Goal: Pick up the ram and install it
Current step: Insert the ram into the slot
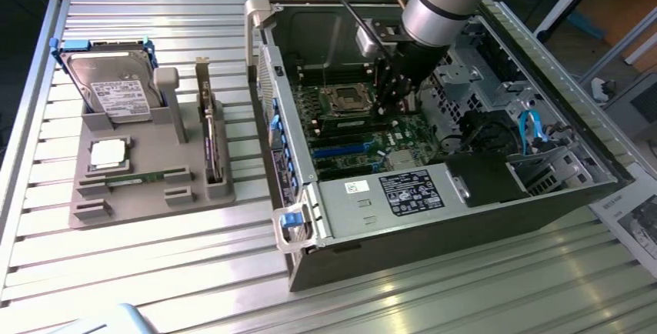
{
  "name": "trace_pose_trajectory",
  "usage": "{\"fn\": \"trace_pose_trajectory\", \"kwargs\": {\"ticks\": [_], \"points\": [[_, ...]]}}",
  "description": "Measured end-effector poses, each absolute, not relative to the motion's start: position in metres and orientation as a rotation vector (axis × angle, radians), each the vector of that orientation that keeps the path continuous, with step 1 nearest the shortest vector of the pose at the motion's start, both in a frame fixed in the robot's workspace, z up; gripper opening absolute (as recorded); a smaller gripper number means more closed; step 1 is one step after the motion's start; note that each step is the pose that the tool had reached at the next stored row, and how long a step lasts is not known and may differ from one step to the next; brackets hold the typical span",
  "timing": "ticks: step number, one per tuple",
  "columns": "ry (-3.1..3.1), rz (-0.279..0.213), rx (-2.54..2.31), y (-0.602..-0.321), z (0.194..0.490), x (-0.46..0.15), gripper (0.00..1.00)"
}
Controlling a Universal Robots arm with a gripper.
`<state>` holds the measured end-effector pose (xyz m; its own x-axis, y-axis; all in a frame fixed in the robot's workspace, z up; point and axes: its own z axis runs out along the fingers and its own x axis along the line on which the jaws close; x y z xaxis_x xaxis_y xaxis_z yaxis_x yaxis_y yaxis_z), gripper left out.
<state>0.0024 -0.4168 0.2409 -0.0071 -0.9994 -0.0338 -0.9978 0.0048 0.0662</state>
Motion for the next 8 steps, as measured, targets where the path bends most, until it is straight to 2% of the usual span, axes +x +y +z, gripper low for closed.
{"fn": "trace_pose_trajectory", "kwargs": {"ticks": [8], "points": [[-2.211, -0.111, 2.197, -0.4168, 0.2386, 0.0024, 0.12]]}}
